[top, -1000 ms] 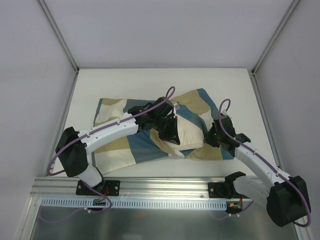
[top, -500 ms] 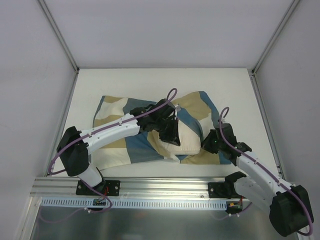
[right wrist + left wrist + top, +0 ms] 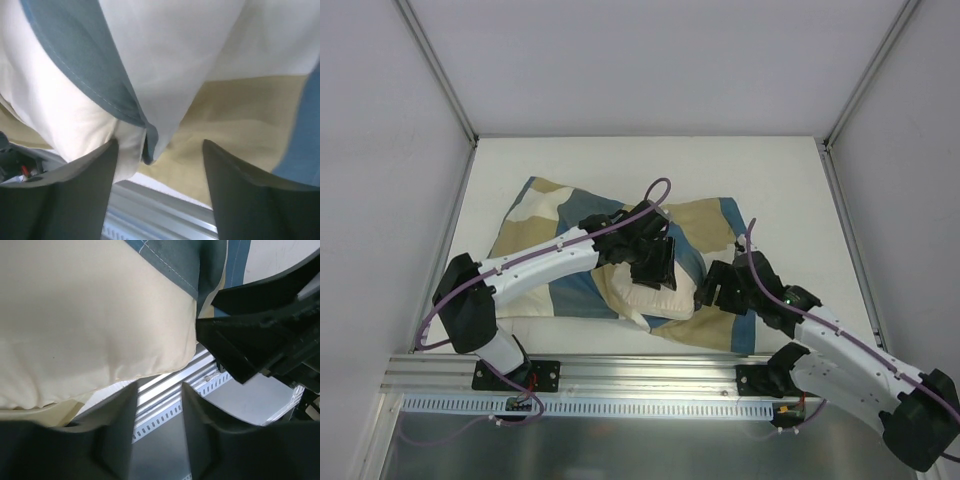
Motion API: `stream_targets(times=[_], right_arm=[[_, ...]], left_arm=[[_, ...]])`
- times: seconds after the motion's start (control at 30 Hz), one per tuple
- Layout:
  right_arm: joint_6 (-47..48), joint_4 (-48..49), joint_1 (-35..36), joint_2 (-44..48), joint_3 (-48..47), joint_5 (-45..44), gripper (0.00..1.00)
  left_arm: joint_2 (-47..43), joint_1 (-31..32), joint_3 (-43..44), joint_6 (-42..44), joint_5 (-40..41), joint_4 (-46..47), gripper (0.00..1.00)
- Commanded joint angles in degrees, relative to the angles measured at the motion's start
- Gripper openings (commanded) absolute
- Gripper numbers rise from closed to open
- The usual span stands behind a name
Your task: Remove the pillowcase from the pillow
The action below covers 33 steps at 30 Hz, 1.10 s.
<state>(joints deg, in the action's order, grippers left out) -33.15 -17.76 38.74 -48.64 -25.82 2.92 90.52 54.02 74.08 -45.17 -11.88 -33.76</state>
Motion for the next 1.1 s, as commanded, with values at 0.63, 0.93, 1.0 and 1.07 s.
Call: stream_targets(times=[0.63,0.93,1.0,1.07], right_arm=[[13.63,-0.35,-4.90,-17.26,-20.40,-8.45,0.66],[10.73,3.52,-12.11,-17.55,-18.74,-3.71,0.01],[9.95,5.10,-12.90,-14.75,-16.56,-0.75,0.01],[8.72,7.28,-13.25,-12.10,-14.44,0.42,0.01]], left_arm=[[3.33,0.74,2.38,-0.36,4.23,-2.54,0.82],[6.86,1.53,6.51,0.69,6.60,-4.21,0.82],[8.08,1.70,8.61,1.48,6.52,-4.99,0.83],[9.32,1.70,11.33,3.50,7.91,-6.92,0.86]])
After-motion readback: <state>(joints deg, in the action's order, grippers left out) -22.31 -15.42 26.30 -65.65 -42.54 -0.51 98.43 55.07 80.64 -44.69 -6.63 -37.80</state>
